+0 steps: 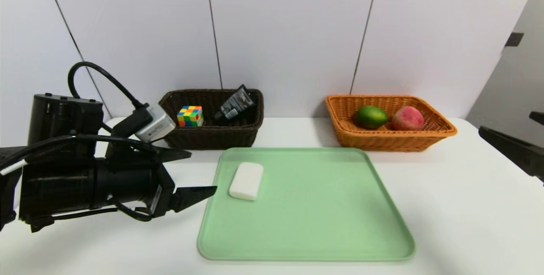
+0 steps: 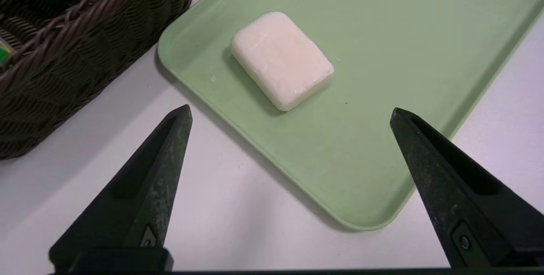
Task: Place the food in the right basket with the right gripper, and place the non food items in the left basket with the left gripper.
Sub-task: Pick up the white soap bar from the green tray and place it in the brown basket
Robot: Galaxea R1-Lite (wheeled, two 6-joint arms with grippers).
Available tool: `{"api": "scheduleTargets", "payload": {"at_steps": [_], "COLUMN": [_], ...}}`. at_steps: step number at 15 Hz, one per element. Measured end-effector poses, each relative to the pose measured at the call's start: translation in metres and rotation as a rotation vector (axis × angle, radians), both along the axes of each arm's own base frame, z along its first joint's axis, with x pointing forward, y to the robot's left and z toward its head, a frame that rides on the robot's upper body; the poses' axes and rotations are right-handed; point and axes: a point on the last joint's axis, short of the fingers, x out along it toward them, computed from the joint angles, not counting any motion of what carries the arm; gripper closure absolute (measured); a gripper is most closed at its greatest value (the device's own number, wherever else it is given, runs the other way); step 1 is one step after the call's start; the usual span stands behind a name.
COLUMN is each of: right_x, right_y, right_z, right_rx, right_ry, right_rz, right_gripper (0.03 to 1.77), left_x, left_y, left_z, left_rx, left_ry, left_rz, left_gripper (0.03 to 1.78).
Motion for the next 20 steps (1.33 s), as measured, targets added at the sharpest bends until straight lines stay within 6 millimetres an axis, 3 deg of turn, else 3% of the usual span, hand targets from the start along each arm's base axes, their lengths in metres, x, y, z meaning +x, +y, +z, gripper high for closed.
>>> {"api": "scheduleTargets", "payload": {"at_steps": [3,9,11,14,20], "right_x": [0.016,0.024,0.024,0.024,0.020], "right_y": [0.000,0.000,0.001,0.001,0.001], "right_z": [0.008,0.006,0.003,0.000,-0.008], "right_rx": [-0.002,-0.007,-0.010,-0.012,-0.010], "right_ry": [0.002,0.027,0.038,0.049,0.070], "right_rz": [0.000,0.000,0.002,0.004,0.002], "right_gripper": [0.09,0.09,0.09,0.09,0.09], "left_x": [0.009,0.020,0.020,0.010,0.029], "left_y": [-0.012,-0.025,-0.030,-0.059,-0.101], "left_z": [0.010,0.087,0.102,0.097,0.080], "left_rx": [0.059,0.155,0.205,0.325,0.419], "left_ry": [0.039,0.197,0.300,0.509,0.526], "left_rz": [0.047,0.046,0.038,0.007,0.052], "left_gripper": [0.14,0.13,0.12,0.12,0.12]}}
